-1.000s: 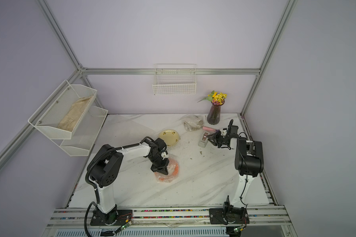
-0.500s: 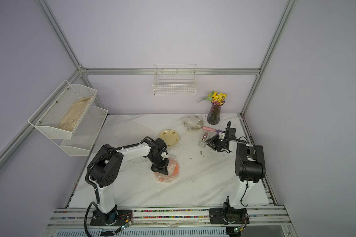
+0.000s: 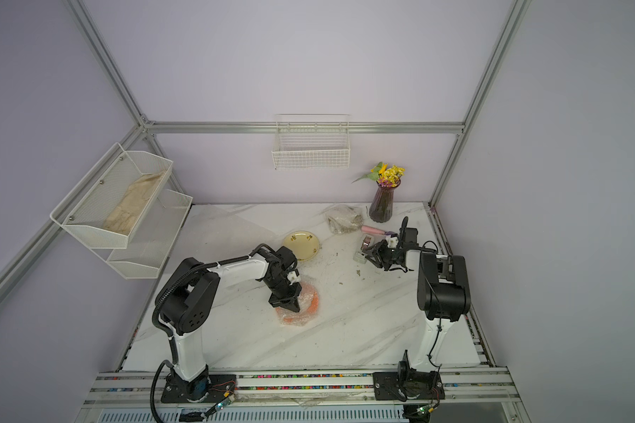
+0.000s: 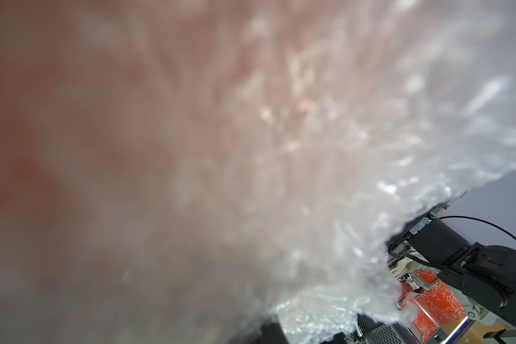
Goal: Wrap dinner plates in bubble wrap
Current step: Pull the tape from the tape cutter.
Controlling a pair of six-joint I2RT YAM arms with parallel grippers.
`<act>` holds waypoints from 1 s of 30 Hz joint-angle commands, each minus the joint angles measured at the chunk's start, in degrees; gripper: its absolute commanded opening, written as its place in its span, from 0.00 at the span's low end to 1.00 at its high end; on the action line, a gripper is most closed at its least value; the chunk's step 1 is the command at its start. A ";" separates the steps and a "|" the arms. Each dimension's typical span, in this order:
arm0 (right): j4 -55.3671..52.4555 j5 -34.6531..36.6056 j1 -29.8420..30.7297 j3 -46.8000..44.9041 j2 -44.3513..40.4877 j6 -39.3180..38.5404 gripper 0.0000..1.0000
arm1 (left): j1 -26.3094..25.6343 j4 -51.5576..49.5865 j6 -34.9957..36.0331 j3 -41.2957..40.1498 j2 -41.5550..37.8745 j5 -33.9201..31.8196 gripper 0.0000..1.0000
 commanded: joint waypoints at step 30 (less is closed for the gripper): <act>6.15 3.50 2.95 -0.75 5.71 5.04 0.19 | 0.40 -3.61 -0.93 -1.54 2.32 -6.13 0.05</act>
